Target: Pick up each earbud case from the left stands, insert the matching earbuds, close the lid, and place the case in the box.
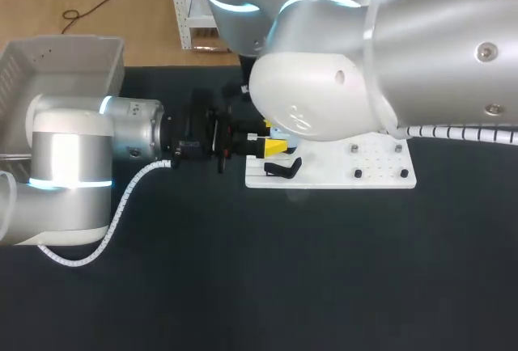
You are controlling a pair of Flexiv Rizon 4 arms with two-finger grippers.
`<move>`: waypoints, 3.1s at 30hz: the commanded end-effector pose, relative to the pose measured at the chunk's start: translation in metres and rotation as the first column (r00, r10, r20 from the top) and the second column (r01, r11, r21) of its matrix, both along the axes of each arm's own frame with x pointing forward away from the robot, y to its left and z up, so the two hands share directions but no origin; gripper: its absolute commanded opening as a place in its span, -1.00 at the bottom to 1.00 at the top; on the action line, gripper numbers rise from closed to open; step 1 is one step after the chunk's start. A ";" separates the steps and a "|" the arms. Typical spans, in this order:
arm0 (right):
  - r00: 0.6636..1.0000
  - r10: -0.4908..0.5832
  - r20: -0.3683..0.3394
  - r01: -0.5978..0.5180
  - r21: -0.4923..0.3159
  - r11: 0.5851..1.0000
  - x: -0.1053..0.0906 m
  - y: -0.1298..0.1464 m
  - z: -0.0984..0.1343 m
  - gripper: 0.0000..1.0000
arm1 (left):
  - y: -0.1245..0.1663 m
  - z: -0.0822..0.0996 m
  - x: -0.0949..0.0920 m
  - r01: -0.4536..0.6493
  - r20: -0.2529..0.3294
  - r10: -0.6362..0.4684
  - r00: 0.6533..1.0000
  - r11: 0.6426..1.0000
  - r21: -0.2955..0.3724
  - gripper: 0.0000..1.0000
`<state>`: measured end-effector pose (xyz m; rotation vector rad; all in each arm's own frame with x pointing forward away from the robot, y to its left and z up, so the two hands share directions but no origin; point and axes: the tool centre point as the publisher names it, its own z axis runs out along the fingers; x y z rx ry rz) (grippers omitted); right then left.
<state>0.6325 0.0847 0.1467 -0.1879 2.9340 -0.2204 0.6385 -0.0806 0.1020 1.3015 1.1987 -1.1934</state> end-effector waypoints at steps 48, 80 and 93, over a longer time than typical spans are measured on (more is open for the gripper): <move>0.999 0.027 -0.023 -0.026 0.025 0.999 0.003 0.003 -0.007 0.27 | 0.000 0.000 0.000 0.000 0.000 0.000 1.000 1.000 0.000 -1.00; 0.981 -0.196 -0.013 0.190 0.317 0.929 0.068 -0.066 -0.001 1.00 | 0.000 0.000 0.000 0.000 0.000 0.000 1.000 1.000 0.000 -1.00; 0.979 -0.182 -0.095 0.203 0.311 0.928 0.064 -0.061 -0.025 1.00 | 0.000 0.000 0.000 0.000 0.000 0.000 1.000 1.000 0.000 -1.00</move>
